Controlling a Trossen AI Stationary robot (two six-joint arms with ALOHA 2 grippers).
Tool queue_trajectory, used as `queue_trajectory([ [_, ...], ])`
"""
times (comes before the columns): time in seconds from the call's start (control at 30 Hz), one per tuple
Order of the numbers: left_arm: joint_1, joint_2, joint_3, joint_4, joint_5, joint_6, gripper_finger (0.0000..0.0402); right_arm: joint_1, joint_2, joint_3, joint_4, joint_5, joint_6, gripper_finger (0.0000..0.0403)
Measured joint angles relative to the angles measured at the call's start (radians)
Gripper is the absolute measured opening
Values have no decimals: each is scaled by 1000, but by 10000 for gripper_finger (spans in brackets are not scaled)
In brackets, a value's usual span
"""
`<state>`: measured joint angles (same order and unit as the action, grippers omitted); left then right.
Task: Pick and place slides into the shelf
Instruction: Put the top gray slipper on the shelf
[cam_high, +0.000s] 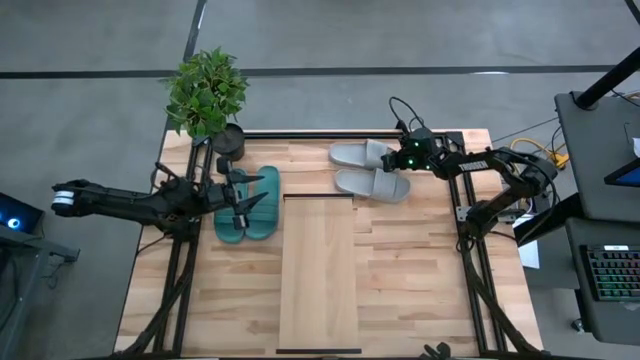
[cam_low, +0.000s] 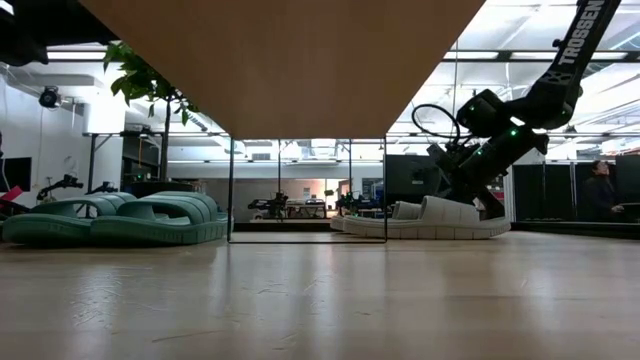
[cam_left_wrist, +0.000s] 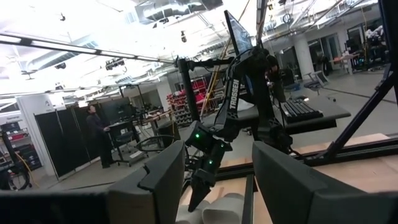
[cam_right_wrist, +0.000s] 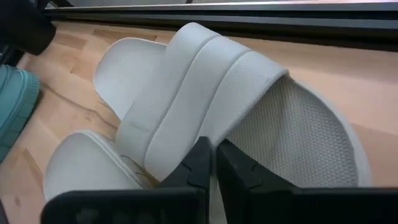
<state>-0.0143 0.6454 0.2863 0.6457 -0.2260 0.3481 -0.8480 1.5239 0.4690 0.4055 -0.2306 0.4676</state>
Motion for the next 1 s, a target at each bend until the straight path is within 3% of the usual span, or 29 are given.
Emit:
queue_trajectory([
  [0.47,0,1,0,1,0,0,173,-15,-178,0,7,-16,30,9],
  [1.0,0,0,0,1,0,0,173,-12,-595,0,-191,-13,52,9],
])
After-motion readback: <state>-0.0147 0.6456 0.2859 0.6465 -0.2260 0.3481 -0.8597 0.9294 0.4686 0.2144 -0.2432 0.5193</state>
